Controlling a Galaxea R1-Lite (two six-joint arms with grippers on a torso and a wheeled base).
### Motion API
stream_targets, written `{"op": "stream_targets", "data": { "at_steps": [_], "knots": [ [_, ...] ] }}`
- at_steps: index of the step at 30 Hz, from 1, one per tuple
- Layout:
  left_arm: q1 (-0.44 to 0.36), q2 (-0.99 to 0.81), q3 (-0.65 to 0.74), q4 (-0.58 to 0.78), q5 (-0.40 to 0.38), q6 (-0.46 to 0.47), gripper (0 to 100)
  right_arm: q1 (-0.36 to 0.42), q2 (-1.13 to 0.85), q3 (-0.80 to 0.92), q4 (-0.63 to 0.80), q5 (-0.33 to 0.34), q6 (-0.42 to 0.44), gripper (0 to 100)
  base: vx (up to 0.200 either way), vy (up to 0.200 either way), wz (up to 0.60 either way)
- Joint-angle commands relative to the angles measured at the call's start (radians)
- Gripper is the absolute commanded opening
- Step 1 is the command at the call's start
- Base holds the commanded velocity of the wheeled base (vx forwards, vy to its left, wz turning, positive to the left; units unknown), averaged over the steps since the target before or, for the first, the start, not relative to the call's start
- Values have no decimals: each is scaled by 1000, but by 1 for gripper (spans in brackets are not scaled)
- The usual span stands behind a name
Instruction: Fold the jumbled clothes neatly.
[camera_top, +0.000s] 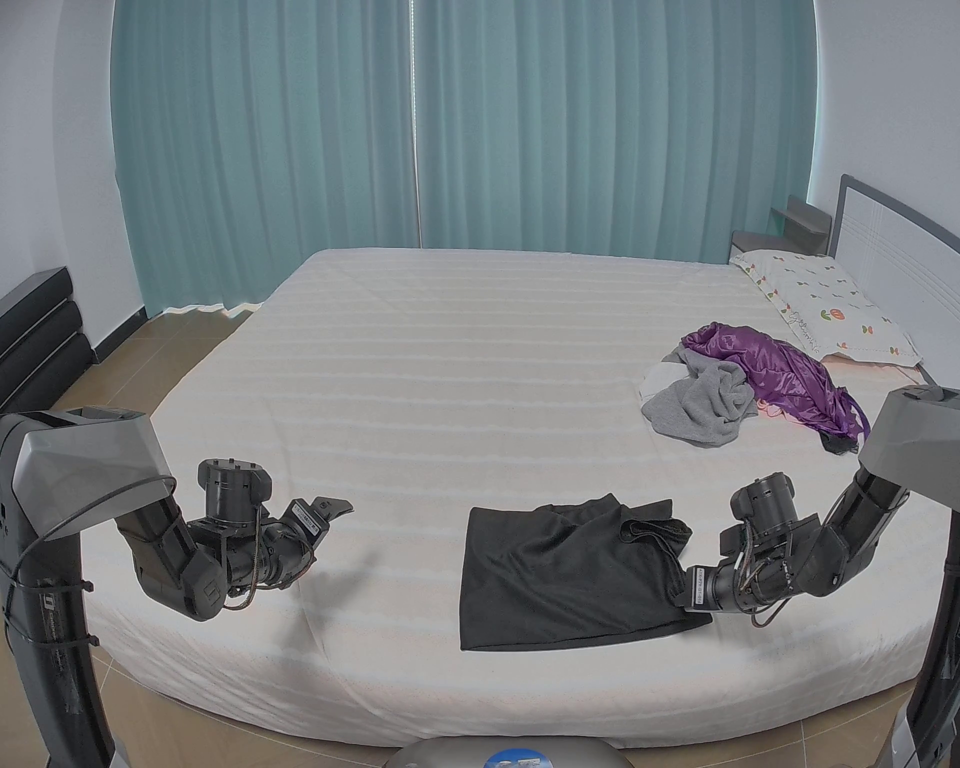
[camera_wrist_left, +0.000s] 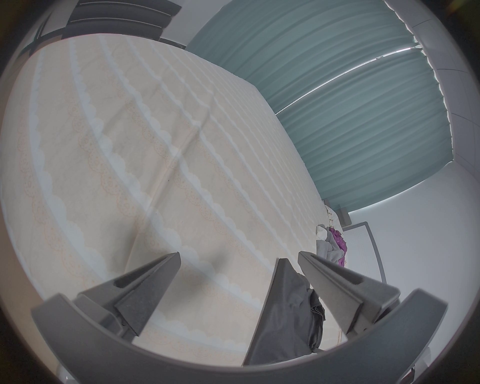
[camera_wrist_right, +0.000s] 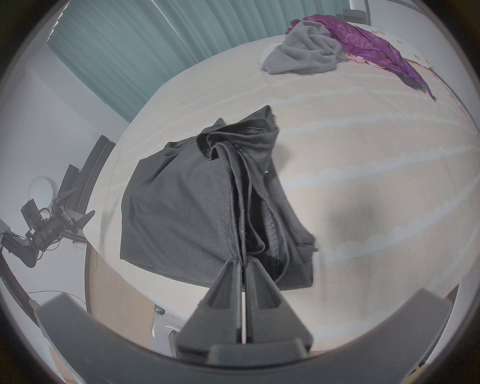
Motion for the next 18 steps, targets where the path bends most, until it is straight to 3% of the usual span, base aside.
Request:
{"op": "stream_targets", "data": {
  "at_steps": [1,11,12,18],
  "knots": [
    [0,1,0,-1,0,0,100,-28,-32,33,-1,6,-3,0,0,0,0],
    [-2,1,0,-1,0,0,100,-34,-26,58,-4,22,-6,0,0,0,0],
    [-2,1,0,-1,0,0,100,-38,-18,53,-4,19,-7,100,0,0,0],
    [-2,1,0,-1,0,0,100,-64,-76,38,-6,26,9,100,0,0,0]
  ]
}}
